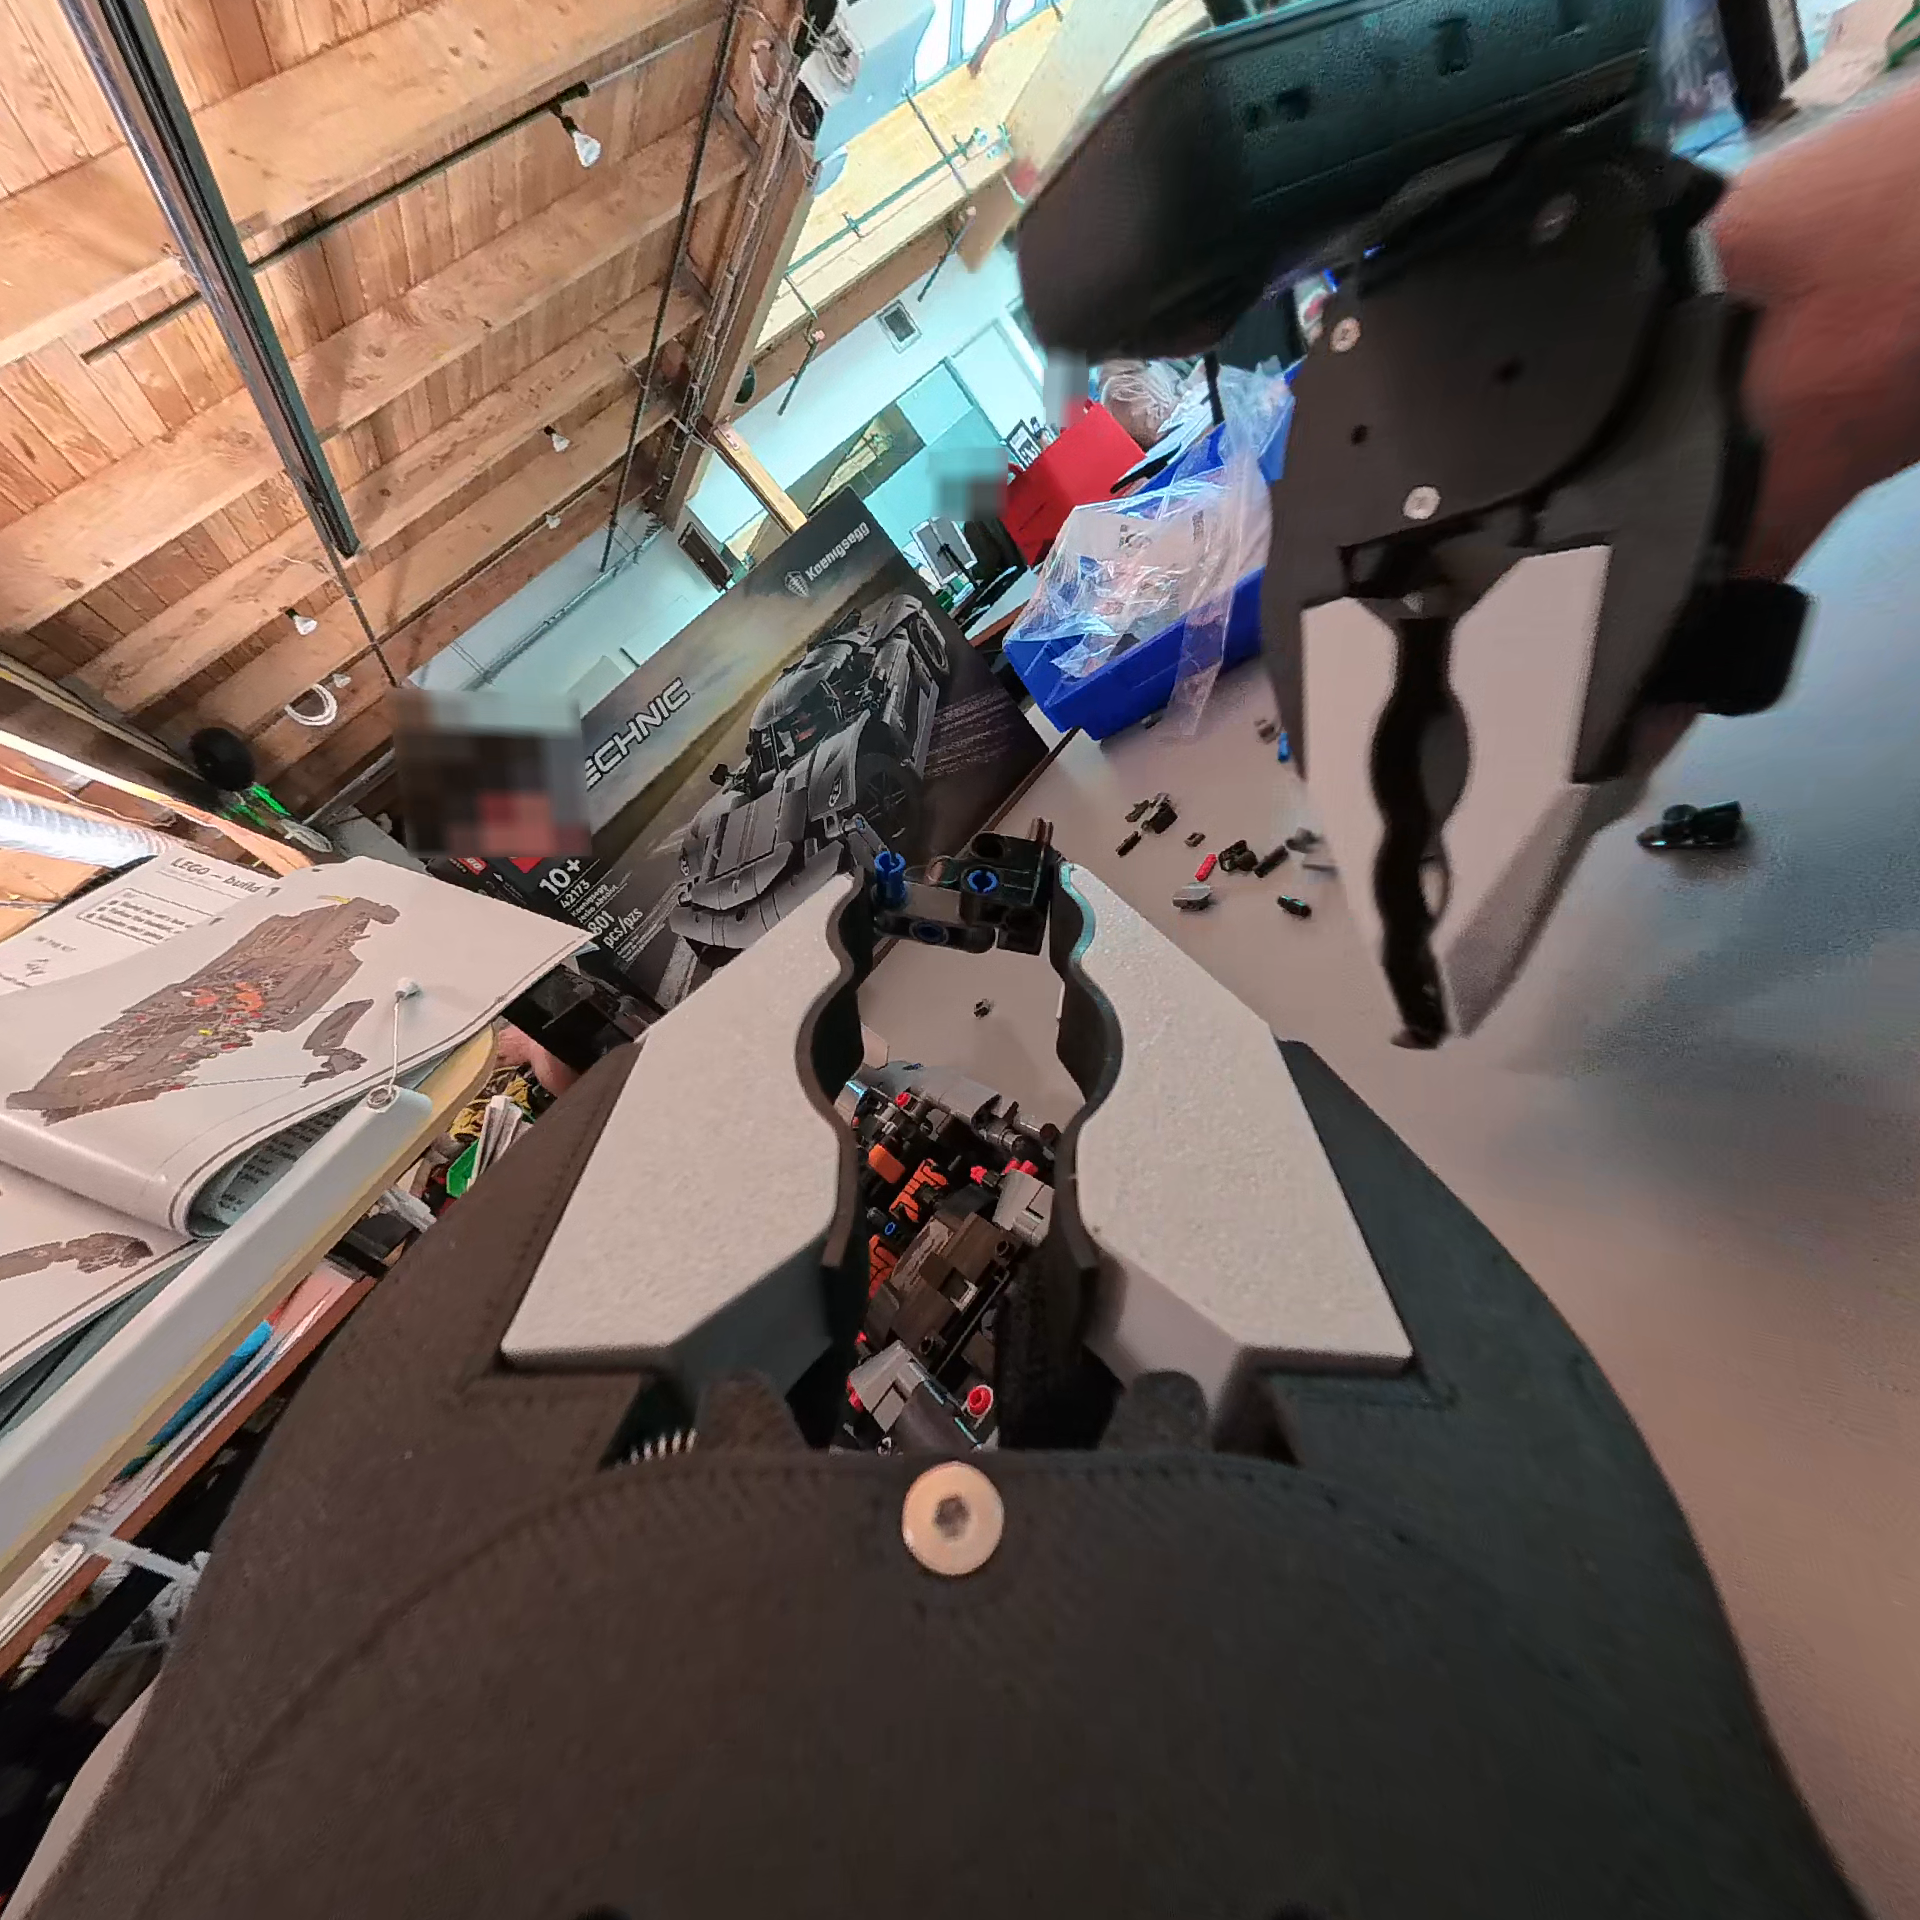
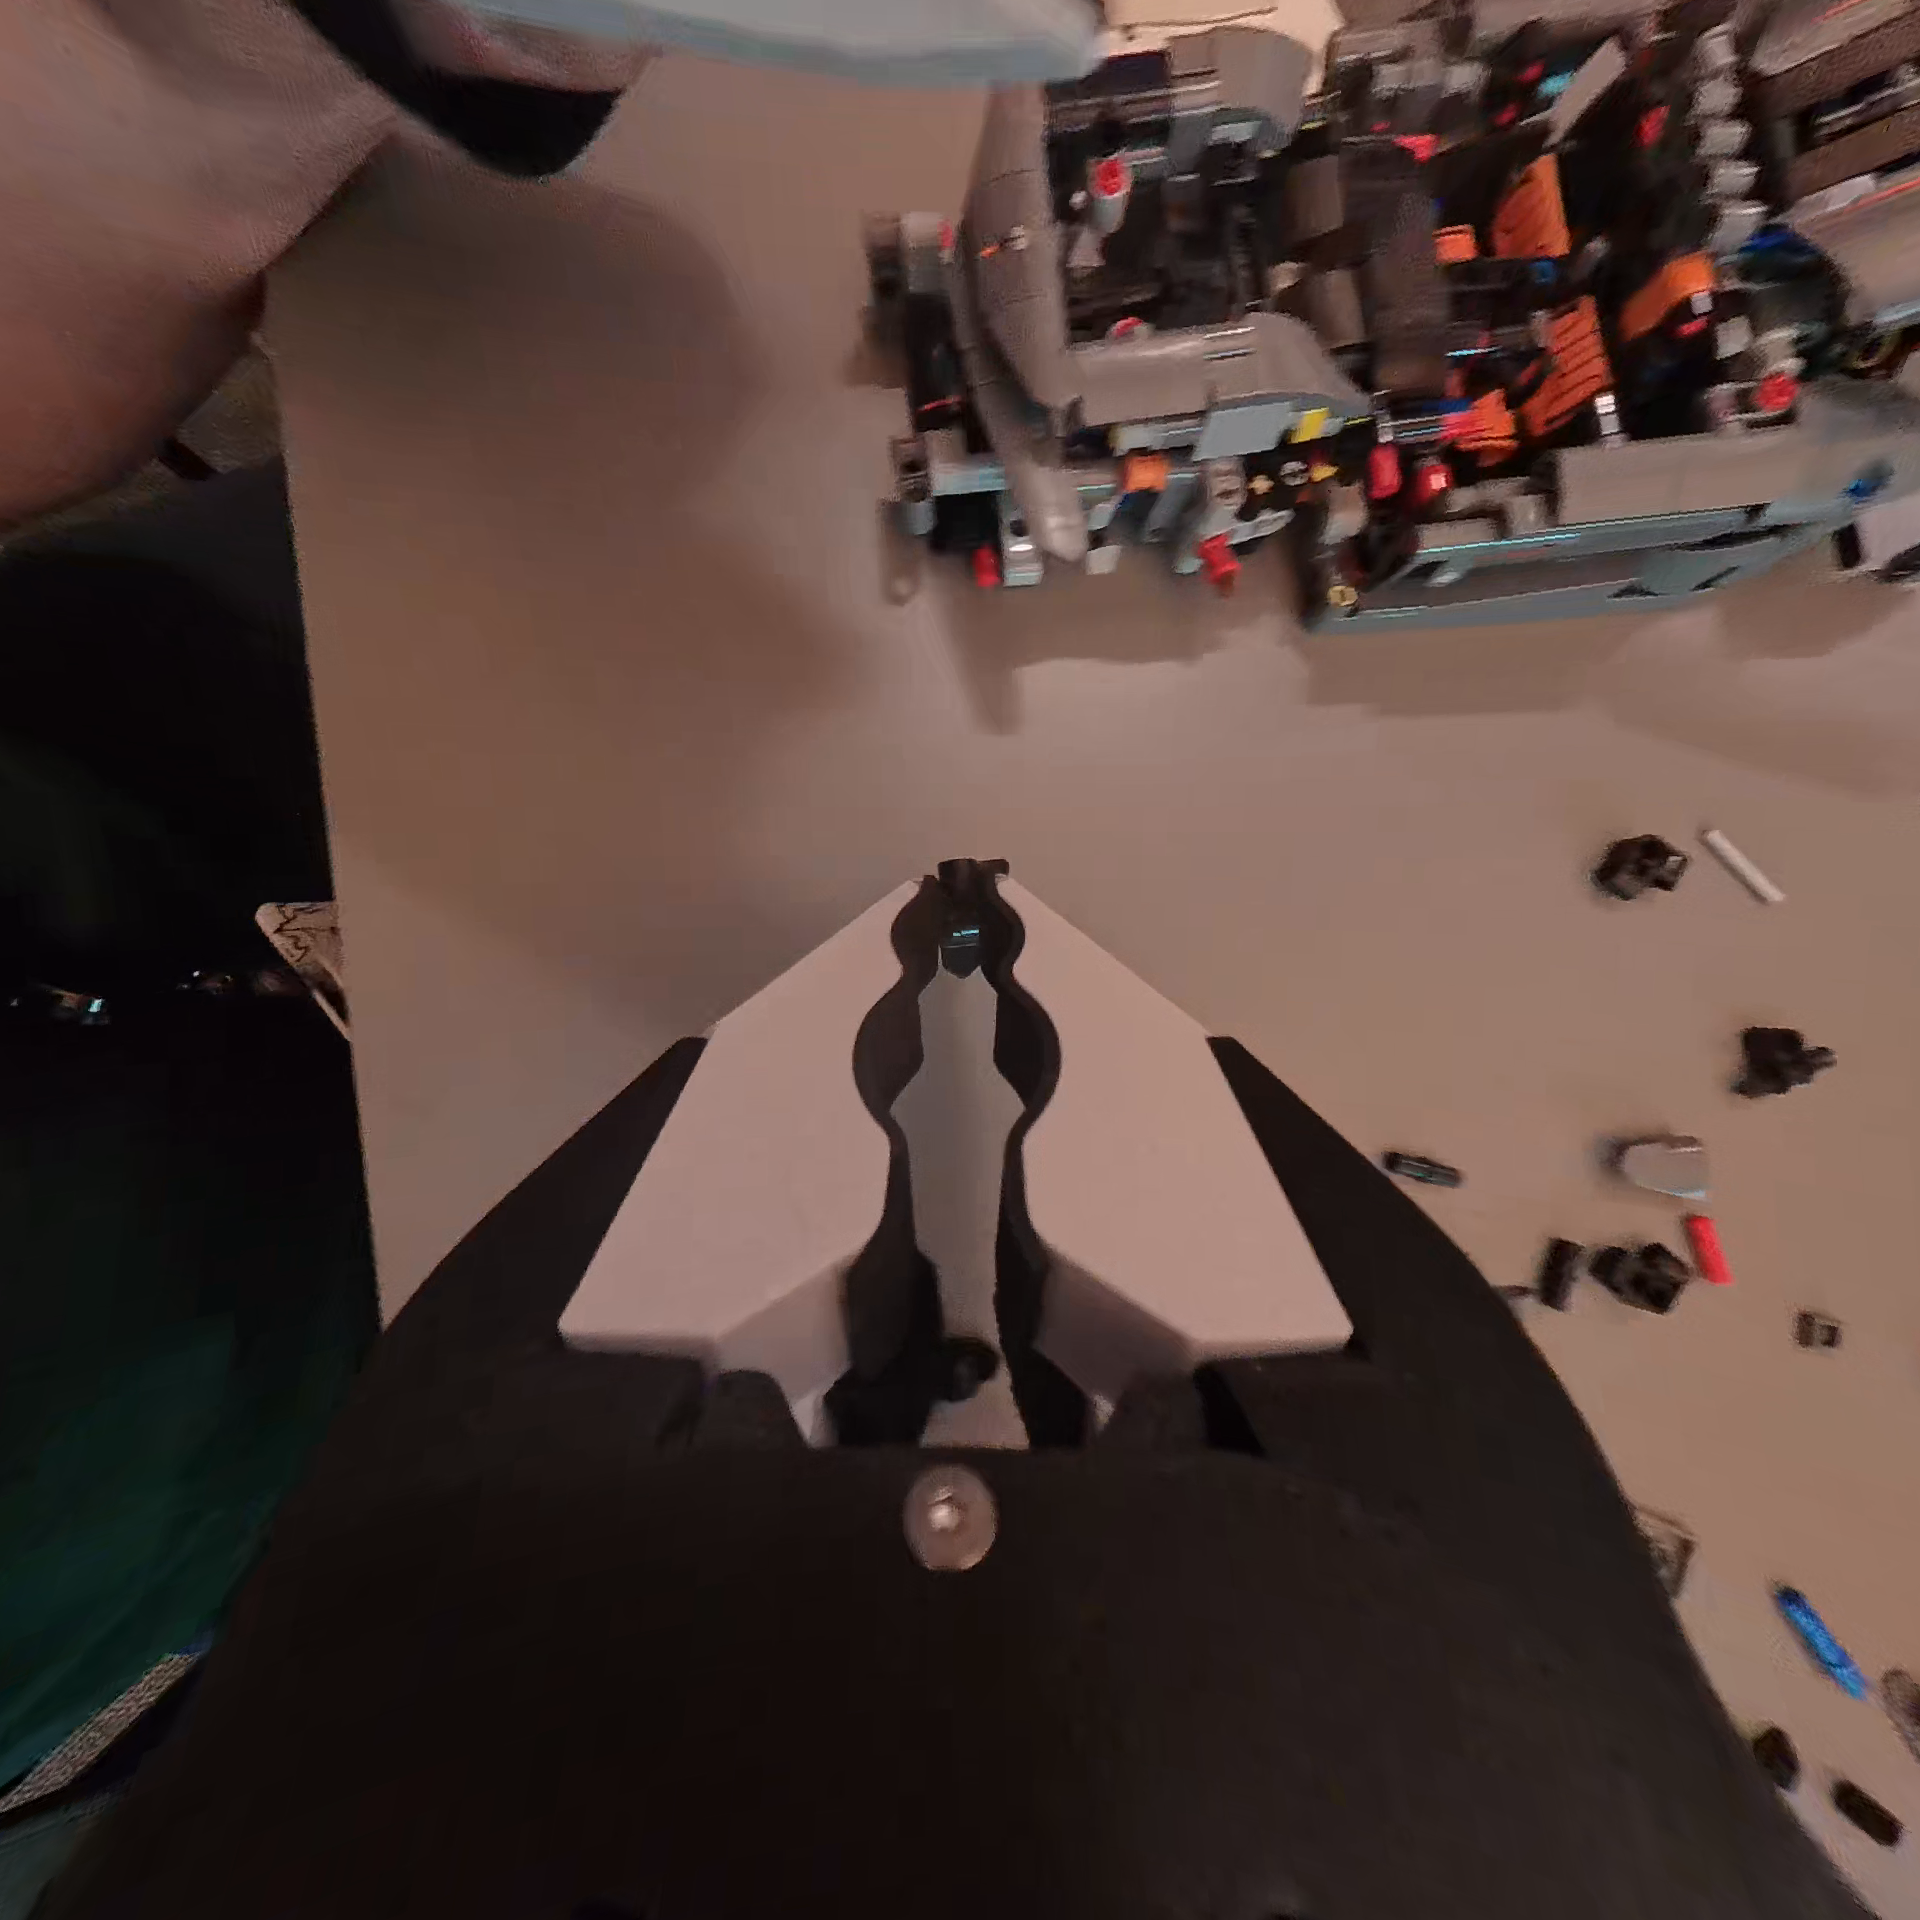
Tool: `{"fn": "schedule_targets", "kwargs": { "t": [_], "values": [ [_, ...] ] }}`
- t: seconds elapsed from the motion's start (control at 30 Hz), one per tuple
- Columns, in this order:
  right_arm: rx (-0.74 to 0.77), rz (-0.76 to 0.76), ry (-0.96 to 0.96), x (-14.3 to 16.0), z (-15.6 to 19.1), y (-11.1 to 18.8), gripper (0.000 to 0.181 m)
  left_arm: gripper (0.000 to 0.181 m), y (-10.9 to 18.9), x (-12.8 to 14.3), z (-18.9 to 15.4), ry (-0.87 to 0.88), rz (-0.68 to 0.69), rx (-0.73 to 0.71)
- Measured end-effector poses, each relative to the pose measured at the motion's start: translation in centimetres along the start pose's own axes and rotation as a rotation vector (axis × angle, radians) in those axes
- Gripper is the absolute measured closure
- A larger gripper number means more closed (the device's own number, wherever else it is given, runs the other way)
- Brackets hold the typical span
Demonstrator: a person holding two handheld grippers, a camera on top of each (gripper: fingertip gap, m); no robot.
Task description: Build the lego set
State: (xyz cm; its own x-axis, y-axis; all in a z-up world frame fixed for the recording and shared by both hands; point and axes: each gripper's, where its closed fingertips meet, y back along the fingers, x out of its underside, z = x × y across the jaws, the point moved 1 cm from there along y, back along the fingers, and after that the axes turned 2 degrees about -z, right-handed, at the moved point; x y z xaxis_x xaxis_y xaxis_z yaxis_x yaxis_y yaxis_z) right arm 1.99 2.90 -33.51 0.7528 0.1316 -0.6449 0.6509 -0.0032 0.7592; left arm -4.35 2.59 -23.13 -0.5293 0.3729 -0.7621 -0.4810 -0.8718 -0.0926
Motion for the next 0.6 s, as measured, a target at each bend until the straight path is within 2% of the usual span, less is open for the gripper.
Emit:
{"fn": "schedule_targets", "kwargs": {
  "t": [0.27, 0.4, 0.6],
  "values": [
    [-0.044, 0.046, -0.024, 1.9, 3.3, -1.3, 0.177, 0.150, 0.1, 0.2, 0.2, 0.004, 0.008, -0.017],
    [-0.021, 0.052, -0.025, 2.2, 3.6, -1.4, 0.167, 0.150, 0.1, 0.3, 0.3, 0.005, 0.013, -0.022],
    [-0.016, 0.005, -0.067, 2.4, 3.5, -0.2, 0.162, 0.150, 0.0, 0.4, 0.3, 0.014, 0.014, -0.017]
  ]
}}
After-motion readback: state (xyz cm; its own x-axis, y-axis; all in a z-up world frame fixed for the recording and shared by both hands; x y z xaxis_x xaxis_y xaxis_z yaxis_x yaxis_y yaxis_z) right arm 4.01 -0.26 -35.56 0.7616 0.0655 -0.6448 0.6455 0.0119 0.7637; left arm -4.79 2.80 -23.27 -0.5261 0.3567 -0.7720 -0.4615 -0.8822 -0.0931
